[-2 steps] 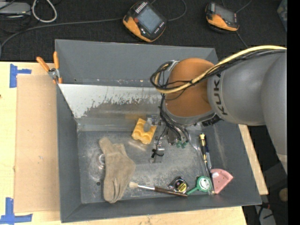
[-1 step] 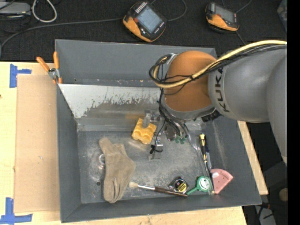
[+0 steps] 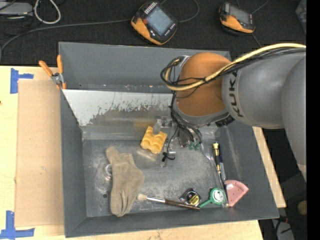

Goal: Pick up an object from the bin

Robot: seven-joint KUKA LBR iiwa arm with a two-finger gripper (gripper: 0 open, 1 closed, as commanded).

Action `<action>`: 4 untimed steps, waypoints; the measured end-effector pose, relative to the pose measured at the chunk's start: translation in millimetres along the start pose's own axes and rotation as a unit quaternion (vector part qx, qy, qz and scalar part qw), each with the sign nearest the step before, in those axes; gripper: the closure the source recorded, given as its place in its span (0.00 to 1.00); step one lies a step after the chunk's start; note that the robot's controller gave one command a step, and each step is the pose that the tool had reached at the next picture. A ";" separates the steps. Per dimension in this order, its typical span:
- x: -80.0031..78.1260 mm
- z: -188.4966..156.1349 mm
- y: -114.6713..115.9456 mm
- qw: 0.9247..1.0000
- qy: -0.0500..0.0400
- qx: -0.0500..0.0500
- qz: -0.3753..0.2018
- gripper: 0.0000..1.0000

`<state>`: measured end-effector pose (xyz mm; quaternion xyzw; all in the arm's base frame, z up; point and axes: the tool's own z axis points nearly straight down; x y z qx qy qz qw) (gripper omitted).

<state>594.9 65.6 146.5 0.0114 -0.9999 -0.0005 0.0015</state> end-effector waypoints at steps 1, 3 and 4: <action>-12.4 66.2 3.7 0.990 -0.019 -0.002 -0.142 1.00; -11.0 -9.4 17.8 0.989 -0.010 -0.002 -0.144 1.00; 5.9 -95.9 -1.4 0.989 -0.011 -0.001 -0.150 1.00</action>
Offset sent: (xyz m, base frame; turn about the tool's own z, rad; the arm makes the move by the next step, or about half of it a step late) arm 0.0000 0.0000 0.0000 0.0000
